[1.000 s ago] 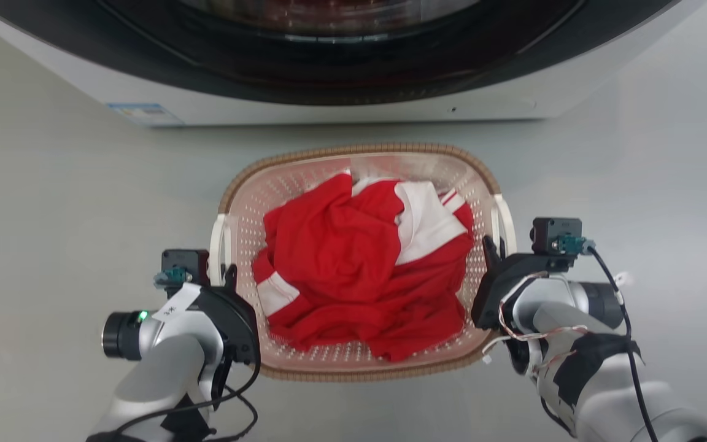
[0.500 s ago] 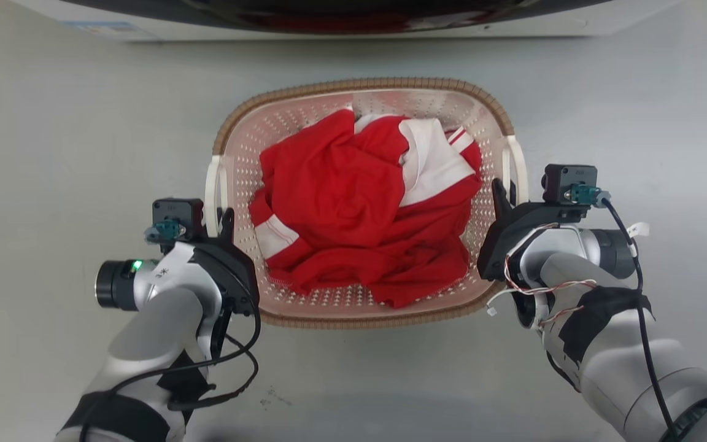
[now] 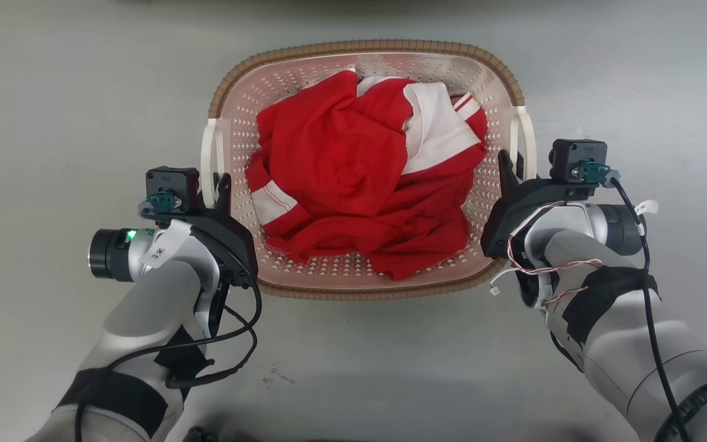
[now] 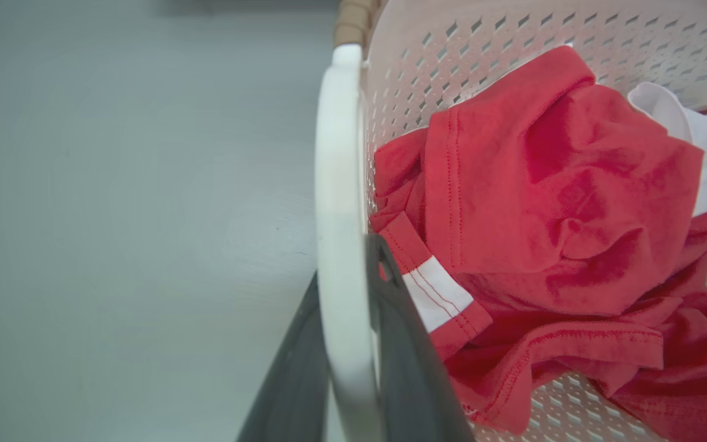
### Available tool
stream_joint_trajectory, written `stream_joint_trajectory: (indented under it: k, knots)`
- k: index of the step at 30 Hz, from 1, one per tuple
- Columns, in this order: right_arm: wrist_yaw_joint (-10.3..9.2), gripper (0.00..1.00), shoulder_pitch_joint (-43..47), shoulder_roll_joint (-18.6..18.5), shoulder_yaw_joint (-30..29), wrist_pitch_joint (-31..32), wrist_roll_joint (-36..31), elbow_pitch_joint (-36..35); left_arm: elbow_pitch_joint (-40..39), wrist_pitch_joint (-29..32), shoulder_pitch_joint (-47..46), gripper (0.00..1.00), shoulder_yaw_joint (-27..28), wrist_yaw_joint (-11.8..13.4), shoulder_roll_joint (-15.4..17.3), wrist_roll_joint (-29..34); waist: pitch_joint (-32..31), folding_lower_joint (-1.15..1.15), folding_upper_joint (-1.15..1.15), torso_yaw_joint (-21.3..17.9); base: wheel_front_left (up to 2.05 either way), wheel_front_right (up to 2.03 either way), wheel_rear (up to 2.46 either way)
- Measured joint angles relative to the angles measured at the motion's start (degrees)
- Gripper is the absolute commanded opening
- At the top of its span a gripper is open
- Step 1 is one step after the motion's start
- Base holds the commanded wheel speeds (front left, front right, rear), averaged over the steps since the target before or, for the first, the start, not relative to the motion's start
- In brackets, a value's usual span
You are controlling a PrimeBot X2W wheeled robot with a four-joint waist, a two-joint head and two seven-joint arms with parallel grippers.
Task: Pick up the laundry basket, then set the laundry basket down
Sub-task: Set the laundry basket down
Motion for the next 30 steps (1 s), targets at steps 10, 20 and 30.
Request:
stream_joint_trajectory:
  k: [10,20,30]
  knots:
    - [0.0,0.0,-0.54,-0.04,-0.04,-0.46,-0.09,-0.01,0.6,-1.0,-1.23,0.0,0.21,0.01,0.01,1.08,0.63,-0.01,-0.01,0.32,0.0,0.0,0.0]
    - [0.0,0.99,-0.77,-0.01,-0.05,-0.47,-0.41,-0.07,1.35,-1.68,-1.85,0.05,0.55,0.41,-0.11,1.47,0.62,-0.01,-0.01,0.28,0.0,0.0,0.0]
    - [0.0,1.0,-0.79,0.09,-0.24,-0.53,-0.48,0.49,2.6,-1.93,-1.85,1.0,1.32,1.03,0.16,1.47,-1.25,-0.01,-0.01,0.21,0.0,0.0,0.0]
